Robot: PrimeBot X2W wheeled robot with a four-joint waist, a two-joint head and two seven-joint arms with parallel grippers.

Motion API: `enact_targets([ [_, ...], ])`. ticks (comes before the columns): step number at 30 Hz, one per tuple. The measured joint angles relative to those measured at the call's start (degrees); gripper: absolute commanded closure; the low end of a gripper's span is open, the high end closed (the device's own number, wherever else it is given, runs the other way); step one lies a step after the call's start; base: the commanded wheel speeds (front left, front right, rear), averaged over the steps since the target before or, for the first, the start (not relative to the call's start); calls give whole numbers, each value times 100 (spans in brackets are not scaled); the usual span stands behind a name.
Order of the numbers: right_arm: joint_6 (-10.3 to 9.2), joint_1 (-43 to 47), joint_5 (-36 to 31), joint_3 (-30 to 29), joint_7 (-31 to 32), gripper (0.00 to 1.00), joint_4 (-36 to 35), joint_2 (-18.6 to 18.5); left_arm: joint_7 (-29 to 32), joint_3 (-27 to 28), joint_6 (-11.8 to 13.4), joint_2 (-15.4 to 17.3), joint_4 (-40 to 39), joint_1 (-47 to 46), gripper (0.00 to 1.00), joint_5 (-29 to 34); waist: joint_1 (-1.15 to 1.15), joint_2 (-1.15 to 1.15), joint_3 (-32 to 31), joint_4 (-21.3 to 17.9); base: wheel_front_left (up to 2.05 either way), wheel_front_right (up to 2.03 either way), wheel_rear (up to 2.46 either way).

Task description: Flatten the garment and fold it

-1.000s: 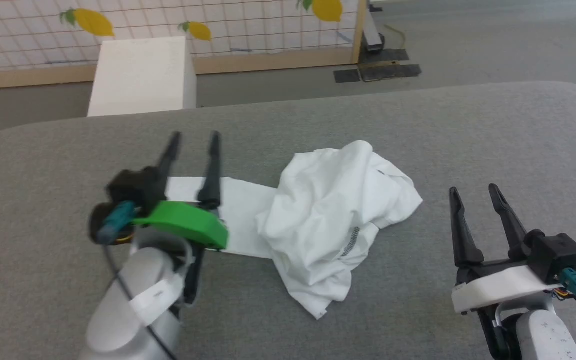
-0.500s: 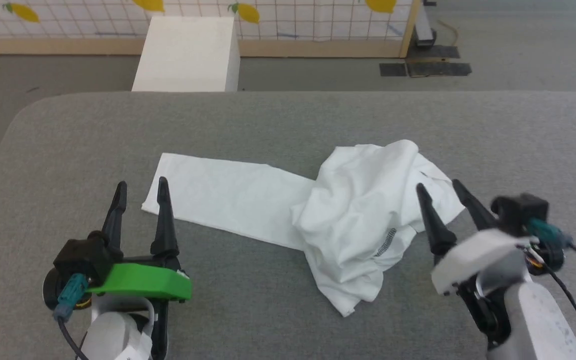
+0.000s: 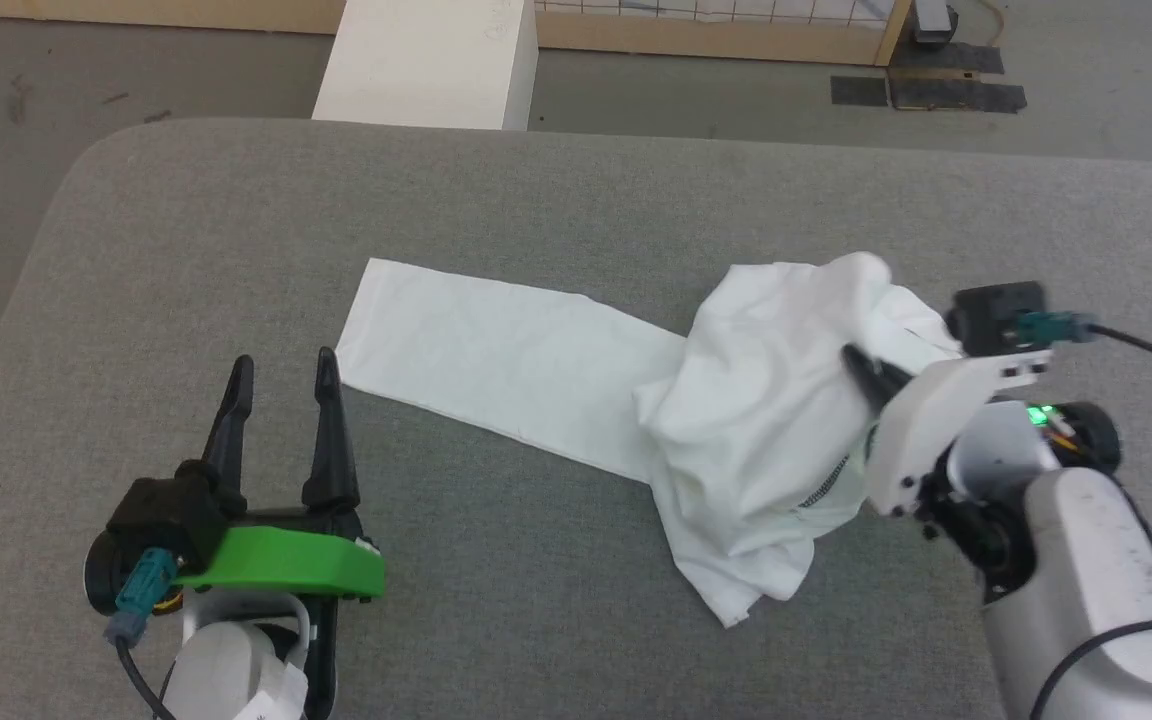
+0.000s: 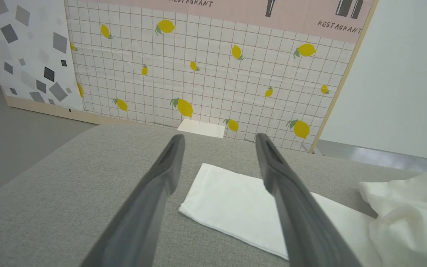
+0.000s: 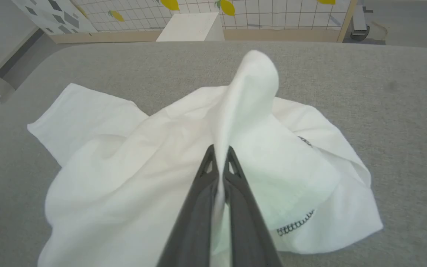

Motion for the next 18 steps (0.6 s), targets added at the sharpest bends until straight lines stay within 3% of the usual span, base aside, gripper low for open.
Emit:
enact_targets([
  [3, 0, -2, -136, -480, -300, 100, -188, 0, 0, -2, -2, -7, 21, 1, 0, 16, 0, 0, -50, -22, 0, 0, 0],
  [8, 0, -135, -928, -1474, -772, 100, -817, -13, 0, -54, -2, -11, 45, -1, 0, 14, 0, 0, -150, -86, 0, 0, 0],
  [11, 0, -311, -1379, -1769, -965, 100, -1254, -13, 0, -76, -4, -12, 53, -1, 0, 13, 0, 0, -192, -124, 0, 0, 0],
  [15, -1, -487, -1621, -1619, -1162, 100, -1819, -32, 0, -123, -11, -15, 93, -3, 0, 13, 0, 0, -234, -152, 0, 0, 0],
  [18, -2, -463, -1511, -764, -1099, 100, -2087, -37, 0, -134, -47, -19, 124, -4, 0, 13, 0, 0, -272, -148, 0, 0, 0],
])
